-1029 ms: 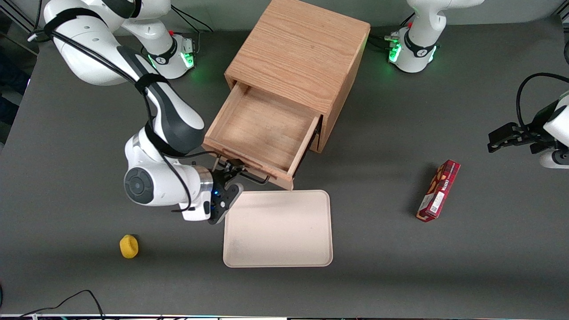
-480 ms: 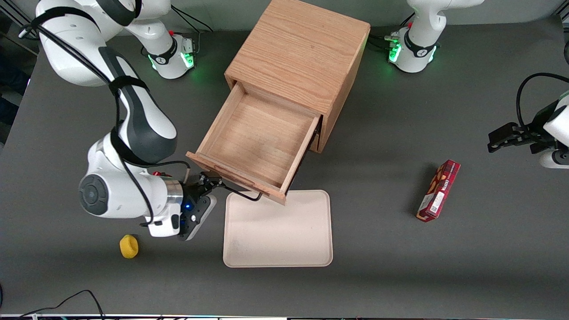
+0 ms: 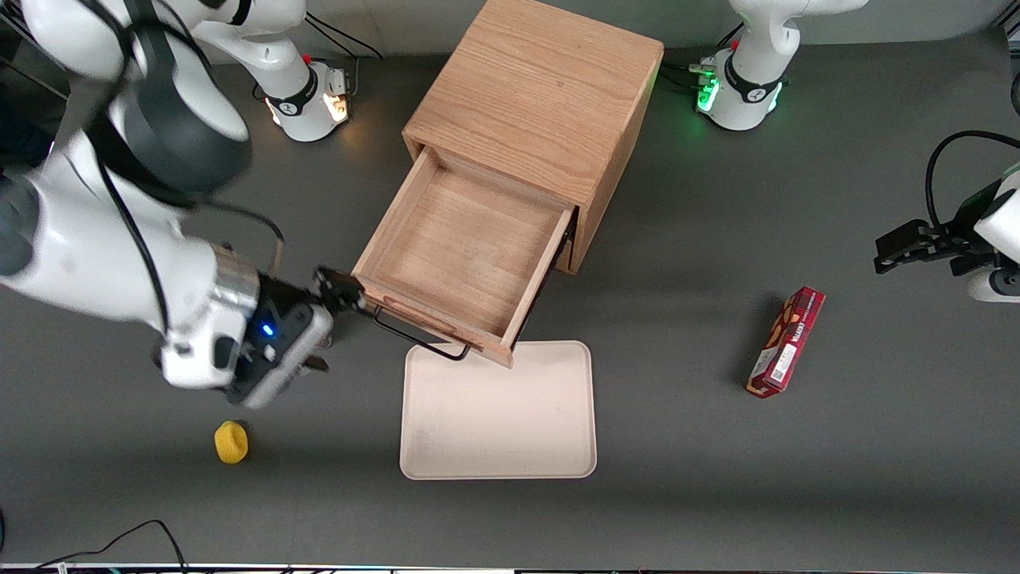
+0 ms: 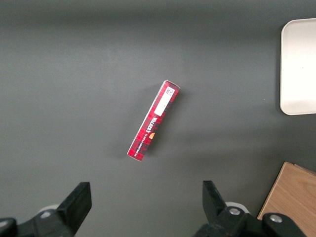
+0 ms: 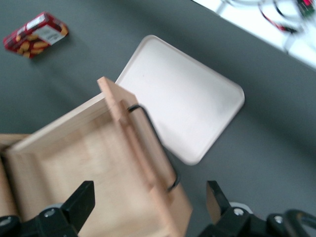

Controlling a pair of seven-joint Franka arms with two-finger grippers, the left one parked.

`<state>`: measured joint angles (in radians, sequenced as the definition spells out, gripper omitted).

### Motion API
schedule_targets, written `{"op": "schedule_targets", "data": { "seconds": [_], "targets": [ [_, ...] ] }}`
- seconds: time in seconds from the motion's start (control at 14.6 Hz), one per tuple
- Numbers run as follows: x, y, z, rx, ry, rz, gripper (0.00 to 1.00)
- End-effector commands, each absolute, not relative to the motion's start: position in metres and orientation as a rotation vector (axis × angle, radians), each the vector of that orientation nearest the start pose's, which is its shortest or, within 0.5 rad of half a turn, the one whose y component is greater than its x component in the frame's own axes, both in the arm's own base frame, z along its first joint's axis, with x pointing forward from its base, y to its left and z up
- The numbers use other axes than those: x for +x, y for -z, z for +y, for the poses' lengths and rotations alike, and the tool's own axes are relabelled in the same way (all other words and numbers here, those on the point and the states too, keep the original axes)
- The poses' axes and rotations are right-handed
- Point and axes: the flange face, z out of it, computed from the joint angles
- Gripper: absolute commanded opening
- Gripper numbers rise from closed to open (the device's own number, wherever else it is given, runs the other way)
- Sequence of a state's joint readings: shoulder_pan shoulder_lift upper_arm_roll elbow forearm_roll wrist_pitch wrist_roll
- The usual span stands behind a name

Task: Open upper drawer

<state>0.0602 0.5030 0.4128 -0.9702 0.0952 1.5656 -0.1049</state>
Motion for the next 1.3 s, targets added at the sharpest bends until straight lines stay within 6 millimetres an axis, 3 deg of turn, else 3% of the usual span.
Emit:
{"op": "schedule_targets", "data": {
  "seconds": [0.0, 0.14, 0.27, 0.41, 0.62, 0.75, 1.24],
  "targets": [
    [0.600, -0.648, 0.223, -2.936, -0.028, -0.357, 1.00],
    [0.568, -0.653, 0.200, -3.054, -0.194, -0.223, 1.00],
    [0.543, -0.643, 0.157, -3.130, -0.311, -0.087, 1.00],
    [0.529, -0.625, 0.101, -3.156, -0.314, 0.077, 1.00],
    [0.499, -0.591, 0.067, -3.154, -0.223, 0.191, 1.00],
    [0.497, -0.582, 0.051, -3.151, -0.227, 0.261, 1.00],
    [0.515, -0.595, 0.027, -3.163, -0.166, 0.363, 1.00]
  ]
}}
